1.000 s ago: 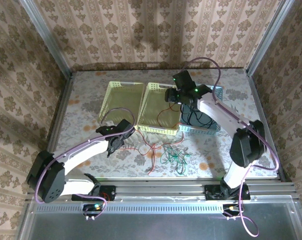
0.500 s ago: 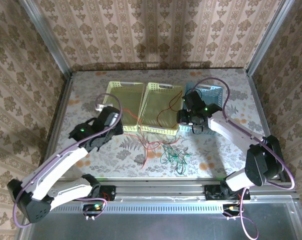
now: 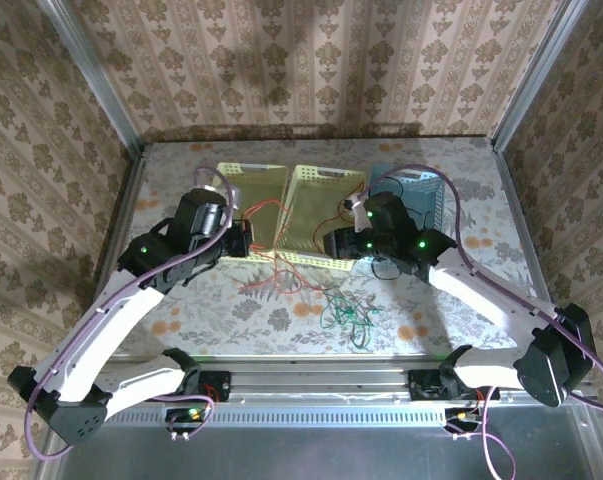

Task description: Untangle the cables

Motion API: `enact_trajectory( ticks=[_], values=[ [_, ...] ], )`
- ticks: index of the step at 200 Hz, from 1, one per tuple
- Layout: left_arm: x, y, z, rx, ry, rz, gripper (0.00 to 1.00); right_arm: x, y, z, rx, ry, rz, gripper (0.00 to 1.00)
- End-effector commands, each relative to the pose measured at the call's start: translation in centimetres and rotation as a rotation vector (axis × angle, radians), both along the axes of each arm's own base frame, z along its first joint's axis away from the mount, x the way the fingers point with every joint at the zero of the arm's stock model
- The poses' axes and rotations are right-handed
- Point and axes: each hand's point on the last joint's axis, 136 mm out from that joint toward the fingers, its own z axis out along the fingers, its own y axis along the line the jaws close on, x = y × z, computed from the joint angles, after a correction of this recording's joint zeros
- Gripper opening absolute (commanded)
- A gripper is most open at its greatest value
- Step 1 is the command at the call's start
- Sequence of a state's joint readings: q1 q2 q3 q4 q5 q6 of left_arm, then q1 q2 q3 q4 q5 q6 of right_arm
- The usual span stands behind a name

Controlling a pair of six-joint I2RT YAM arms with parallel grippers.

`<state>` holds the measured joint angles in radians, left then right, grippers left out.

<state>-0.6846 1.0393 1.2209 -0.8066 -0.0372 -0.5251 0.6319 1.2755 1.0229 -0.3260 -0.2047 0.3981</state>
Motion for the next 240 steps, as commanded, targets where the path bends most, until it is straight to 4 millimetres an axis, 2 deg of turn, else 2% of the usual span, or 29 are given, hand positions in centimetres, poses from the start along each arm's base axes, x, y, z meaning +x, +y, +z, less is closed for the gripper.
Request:
enact_trajectory(
  ticks=[1, 31, 34, 77, 87, 110, 129, 153, 159, 162, 170, 182, 201, 240],
  values=[
    [-0.5, -1.6, 0.7, -0.049, -0.019, -0.1, 0.0, -0.4, 3.4, 2.8, 0.042, -0.092, 0.139, 0.61],
    [-1.3, -3.2, 0.6, -0.059, -0.01, -0.184, 0.0, 1.6, 4.2, 3.6, -0.016, -0.155, 0.12, 0.62],
    [-1.4, -3.4, 0.6, -0.058, -0.009, -0.194, 0.0, 2.0, 4.4, 2.8, -0.035, -0.143, 0.123, 0.62],
    [-2.4, -5.0, 0.1, -0.029, 0.009, -0.274, 0.0, 4.1, 5.6, 3.1, -0.076, -0.185, 0.137, 0.59],
    [-2.6, -5.3, 0.2, -0.028, 0.002, -0.289, 0.0, 4.5, 5.5, 3.1, -0.089, -0.2, 0.122, 0.49],
    [-2.8, -5.5, 0.3, -0.026, -0.009, -0.31, 0.0, 5.5, 4.7, 3.0, -0.116, -0.221, 0.079, 0.14],
    [-2.8, -5.0, 0.0, -0.01, -0.021, -0.303, 0.0, 5.7, 3.8, 3.6, -0.13, -0.254, 0.04, 0.02],
    [-2.6, -4.3, -1.1, 0.013, -0.022, -0.278, 0.0, 5.1, 2.3, 5.5, -0.125, -0.302, -0.004, 0.0],
    [-2.6, -4.1, -1.5, 0.017, -0.02, -0.272, 0.06, 5.0, 2.1, 5.6, -0.128, -0.305, -0.01, 0.0],
    [-2.5, -4.1, -1.7, 0.02, -0.018, -0.268, 0.08, 4.6, 1.7, 6.8, -0.112, -0.327, -0.018, 0.0],
    [-2.5, -4.0, -2.1, 0.018, -0.022, -0.264, 0.13, 4.2, 1.1, 7.8, -0.108, -0.342, -0.028, 0.0],
    [-2.4, -4.0, -2.9, 0.012, -0.026, -0.262, 0.28, 3.5, 0.3, 9.1, -0.098, -0.363, -0.042, 0.0],
    [-2.5, -4.3, -4.2, -0.007, -0.026, -0.278, 0.45, 2.3, -0.9, 11.2, -0.072, -0.391, -0.058, 0.0],
    [-2.1, -4.1, -7.5, -0.007, 0.006, -0.242, 0.61, 0.9, -3.1, 16.6, -0.027, -0.493, -0.115, 0.0]
  ],
)
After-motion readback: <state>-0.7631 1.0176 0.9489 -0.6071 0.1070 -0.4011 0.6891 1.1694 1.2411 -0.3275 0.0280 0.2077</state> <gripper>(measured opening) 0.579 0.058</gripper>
